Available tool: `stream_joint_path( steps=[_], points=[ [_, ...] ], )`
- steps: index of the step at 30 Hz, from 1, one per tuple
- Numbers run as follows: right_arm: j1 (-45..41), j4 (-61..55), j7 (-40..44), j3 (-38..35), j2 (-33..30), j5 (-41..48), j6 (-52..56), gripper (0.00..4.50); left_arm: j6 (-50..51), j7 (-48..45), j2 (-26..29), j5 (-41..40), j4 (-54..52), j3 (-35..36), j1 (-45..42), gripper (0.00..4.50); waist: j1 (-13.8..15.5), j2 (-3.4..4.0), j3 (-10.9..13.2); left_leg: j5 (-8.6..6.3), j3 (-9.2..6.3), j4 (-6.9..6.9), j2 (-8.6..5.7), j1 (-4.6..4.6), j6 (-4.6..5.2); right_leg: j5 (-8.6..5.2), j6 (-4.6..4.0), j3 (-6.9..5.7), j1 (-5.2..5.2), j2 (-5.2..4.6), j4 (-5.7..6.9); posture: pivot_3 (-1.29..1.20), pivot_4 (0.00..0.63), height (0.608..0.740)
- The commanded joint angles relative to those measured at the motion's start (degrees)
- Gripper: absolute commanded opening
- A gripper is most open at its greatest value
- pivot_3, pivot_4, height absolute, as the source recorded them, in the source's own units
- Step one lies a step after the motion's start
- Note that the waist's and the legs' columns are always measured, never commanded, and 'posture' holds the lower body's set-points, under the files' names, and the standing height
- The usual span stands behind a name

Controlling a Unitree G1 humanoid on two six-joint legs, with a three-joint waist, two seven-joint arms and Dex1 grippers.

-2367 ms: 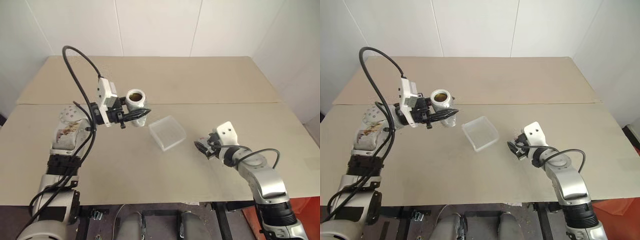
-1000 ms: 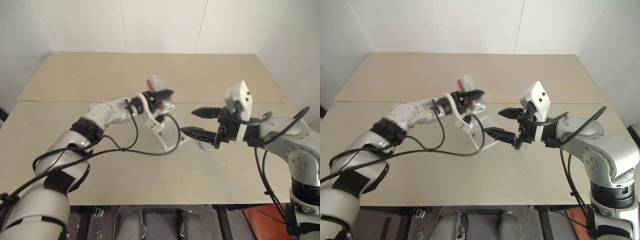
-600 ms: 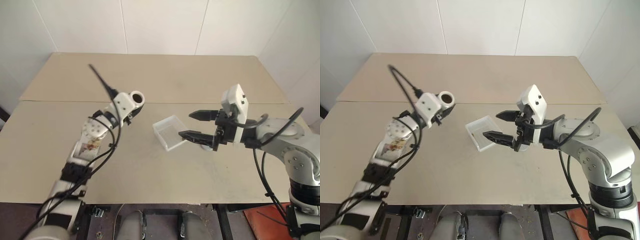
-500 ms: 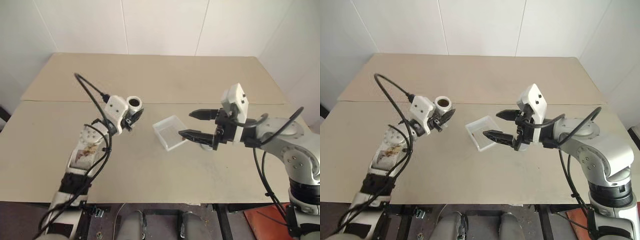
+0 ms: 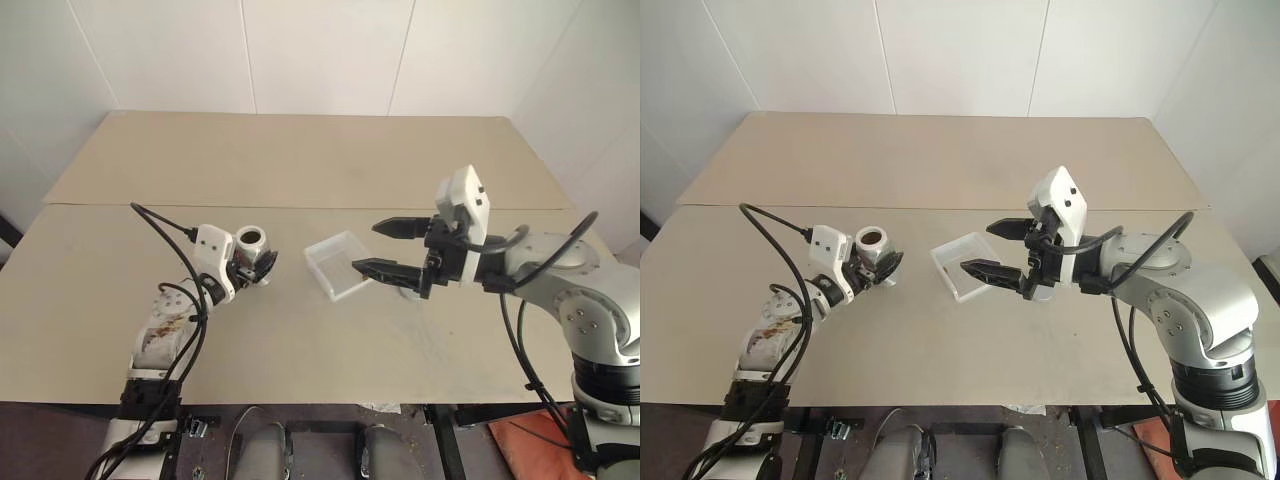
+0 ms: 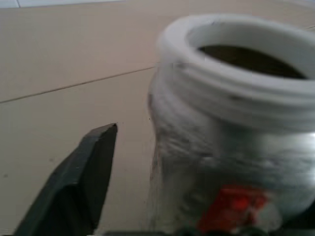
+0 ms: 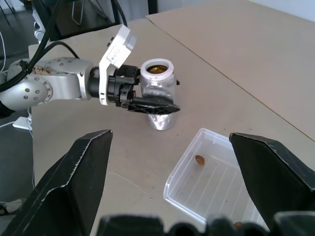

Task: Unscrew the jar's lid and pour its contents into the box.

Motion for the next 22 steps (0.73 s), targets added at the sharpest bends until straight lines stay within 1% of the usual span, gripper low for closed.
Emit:
stream_joint_path(
  steps=[1,5,8,11,14,16,18,22],
  points=[
    [-0.7,-1.3,0.4,-0.8,-0.4,0.3,-1.5,4.50,-2.0,-1.5,2.0,-0.2,-4.0,1.8,2.6,4.46,0.0,0.00,0.0,0.00,0.00,-0.01,0.01,0.01,0.00,0.00,0.00,0.01,0.01,0.00,0.00,0.00,0.150,0.740],
    [1.8,-1.5,2.5,-1.7,-2.3,-0.1,-2.7,4.50,1.7,-5.1,7.8,-4.4,-14.5,6.7,11.1,4.46,-0.5,-0.02,0.0,-0.01,0.01,-0.13,0.10,-0.01,0.00,-0.01,-0.02,0.07,-0.06,-0.01,-0.05,0.00,0.150,0.740],
    [4.2,-0.4,5.3,-2.6,-4.9,-1.2,-4.6,4.50,5.9,-10.2,13.9,-11.1,-23.8,14.2,19.1,4.46,-0.6,-0.02,0.0,-0.01,0.02,-0.16,0.16,-0.02,-0.01,-0.02,-0.04,0.08,-0.13,-0.01,-0.05,0.00,0.150,0.740],
    [7.1,2.5,9.0,-3.5,-7.7,-3.3,-8.3,4.50,8.1,-19.4,20.4,-19.7,-29.6,23.0,25.6,4.46,-0.3,-0.02,0.0,-0.01,0.02,-0.19,0.16,0.06,-0.01,-0.04,-0.06,0.09,-0.05,-0.07,-0.10,0.00,0.150,0.740],
    [10.9,5.9,13.2,-4.1,-9.9,-6.8,-14.5,4.50,8.8,-28.6,26.0,-25.8,-30.6,30.1,29.3,4.46,0.1,-0.01,0.0,-0.01,0.03,-0.20,0.15,0.16,-0.02,-0.08,-0.11,0.04,0.02,-0.08,-0.15,0.00,0.150,0.740],
    [13.1,8.0,15.9,-5.0,-10.9,-8.1,-18.0,4.50,8.9,-32.0,28.3,-27.7,-30.0,32.4,30.1,4.46,0.2,0.00,0.0,-0.01,0.08,-0.20,0.14,0.16,-0.02,-0.20,-0.25,0.04,0.02,-0.06,-0.17,0.00,0.150,0.740],
    [14.7,9.3,17.4,-5.8,-11.0,-9.3,-21.3,4.50,7.9,-34.1,29.5,-27.7,-28.3,32.9,29.6,4.46,0.1,0.01,0.0,-0.01,0.15,-0.21,0.14,0.19,-0.02,-0.26,-0.33,0.09,0.02,-0.06,-0.16,0.00,0.150,0.740],
    [16.2,9.9,17.3,-7.3,-11.4,-9.7,-21.7,4.50,7.6,-32.7,29.3,-27.0,-27.1,30.6,26.9,4.46,0.1,0.01,0.0,0.00,0.29,-0.33,0.11,0.26,-0.04,-0.16,-0.16,0.22,-0.02,0.07,-0.14,0.00,0.150,0.740]
  ],
)
